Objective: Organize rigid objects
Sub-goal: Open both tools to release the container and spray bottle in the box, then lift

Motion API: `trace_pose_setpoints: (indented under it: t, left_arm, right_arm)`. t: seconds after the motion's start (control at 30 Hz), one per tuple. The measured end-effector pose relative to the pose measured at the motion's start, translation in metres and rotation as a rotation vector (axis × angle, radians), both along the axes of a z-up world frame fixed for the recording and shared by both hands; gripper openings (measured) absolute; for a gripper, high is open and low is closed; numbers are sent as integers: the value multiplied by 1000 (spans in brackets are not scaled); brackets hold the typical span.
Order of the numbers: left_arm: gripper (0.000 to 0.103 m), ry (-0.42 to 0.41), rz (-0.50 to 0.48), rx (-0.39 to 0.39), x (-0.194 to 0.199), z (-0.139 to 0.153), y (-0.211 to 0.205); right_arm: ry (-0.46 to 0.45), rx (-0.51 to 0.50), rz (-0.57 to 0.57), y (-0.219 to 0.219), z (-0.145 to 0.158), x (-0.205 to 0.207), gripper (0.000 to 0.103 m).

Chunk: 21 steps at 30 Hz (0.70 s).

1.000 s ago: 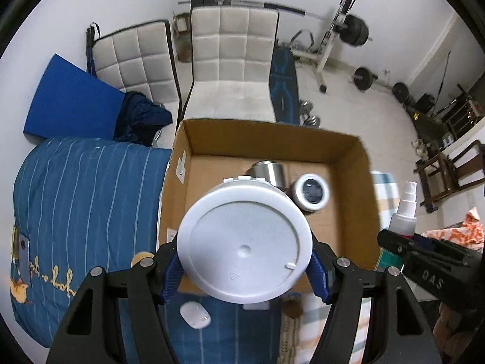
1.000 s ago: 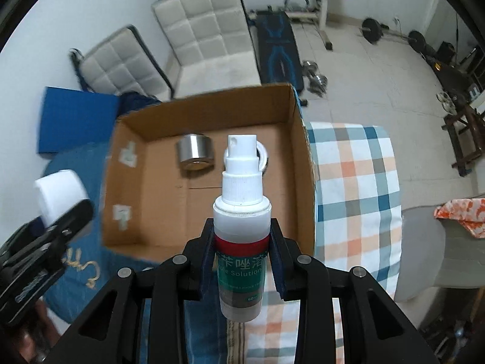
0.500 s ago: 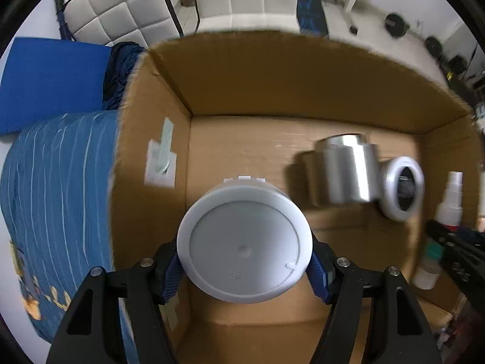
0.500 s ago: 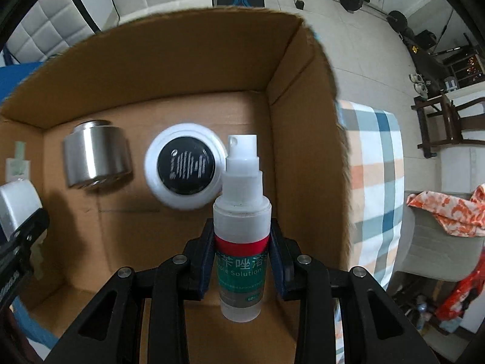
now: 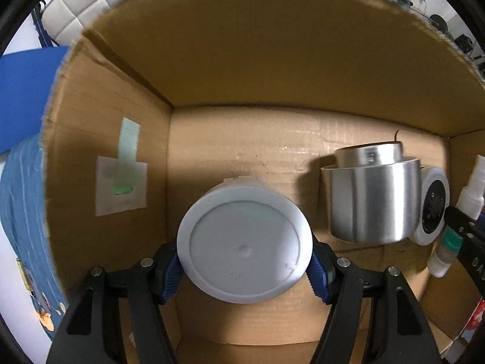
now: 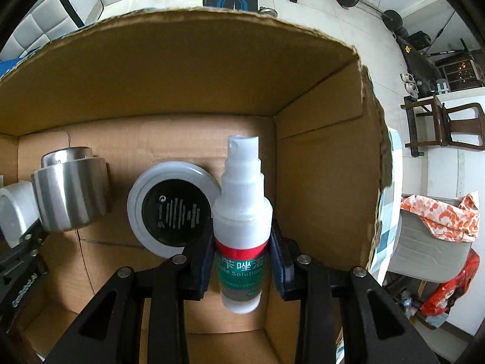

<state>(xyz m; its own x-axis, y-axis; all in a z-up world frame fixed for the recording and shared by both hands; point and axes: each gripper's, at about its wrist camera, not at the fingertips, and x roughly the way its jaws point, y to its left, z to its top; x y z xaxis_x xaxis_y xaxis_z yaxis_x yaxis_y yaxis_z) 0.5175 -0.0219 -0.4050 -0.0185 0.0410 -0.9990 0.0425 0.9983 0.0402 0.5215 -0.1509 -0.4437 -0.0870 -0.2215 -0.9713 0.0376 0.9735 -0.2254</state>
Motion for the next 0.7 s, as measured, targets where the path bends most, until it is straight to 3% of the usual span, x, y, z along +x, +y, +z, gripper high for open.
trace_pose_setpoints:
  t: [0.2,0.33,0.47,0.6,0.63,0.7]
  left_arm:
    - [66,77,50,-59,-7,-15,6]
    - [66,76,69,-82,-13,-6,8]
    - [67,54,95,-113,-17,14,10]
    - [70,15,107,-134,-26,38,12]
    - [71,5,109,-135,-12,45,14]
    - [77,-22,110,-136,-15,56,14]
  right_arm:
    - [31,-9,1,1,-1,10,35]
    - [51,-3,8,-2,-2,11,36]
    - [44,14,-9,-7,7,11,56]
    - [30,29,-16,-13,18,4,57]
    - [27,46,-17,-9,23,-1,57]
    - [21,72,-16,-10,28,-10,65]
